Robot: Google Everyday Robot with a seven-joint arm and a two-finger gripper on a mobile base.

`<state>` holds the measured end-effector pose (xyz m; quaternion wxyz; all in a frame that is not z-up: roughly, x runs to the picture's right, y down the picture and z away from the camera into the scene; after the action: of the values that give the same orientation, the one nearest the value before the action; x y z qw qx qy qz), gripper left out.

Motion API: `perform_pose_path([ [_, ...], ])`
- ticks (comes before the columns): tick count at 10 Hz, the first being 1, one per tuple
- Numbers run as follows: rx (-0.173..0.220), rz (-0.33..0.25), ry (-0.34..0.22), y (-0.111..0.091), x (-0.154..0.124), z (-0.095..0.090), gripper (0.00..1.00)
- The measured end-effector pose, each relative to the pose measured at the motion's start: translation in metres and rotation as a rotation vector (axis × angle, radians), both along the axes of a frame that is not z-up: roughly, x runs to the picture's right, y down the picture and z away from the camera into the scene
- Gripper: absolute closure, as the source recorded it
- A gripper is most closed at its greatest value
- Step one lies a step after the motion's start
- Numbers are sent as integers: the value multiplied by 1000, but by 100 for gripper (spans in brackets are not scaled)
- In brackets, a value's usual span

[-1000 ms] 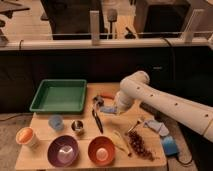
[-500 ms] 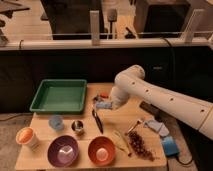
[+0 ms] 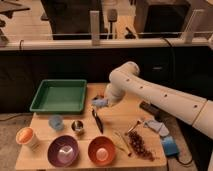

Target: Wipe tray with sponge

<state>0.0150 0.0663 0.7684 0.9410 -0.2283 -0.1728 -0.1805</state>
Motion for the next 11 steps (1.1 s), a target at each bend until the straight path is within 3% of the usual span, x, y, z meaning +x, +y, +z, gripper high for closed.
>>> perform_pose_path([
  [11,69,-122,-43,-33,-39,8,100],
])
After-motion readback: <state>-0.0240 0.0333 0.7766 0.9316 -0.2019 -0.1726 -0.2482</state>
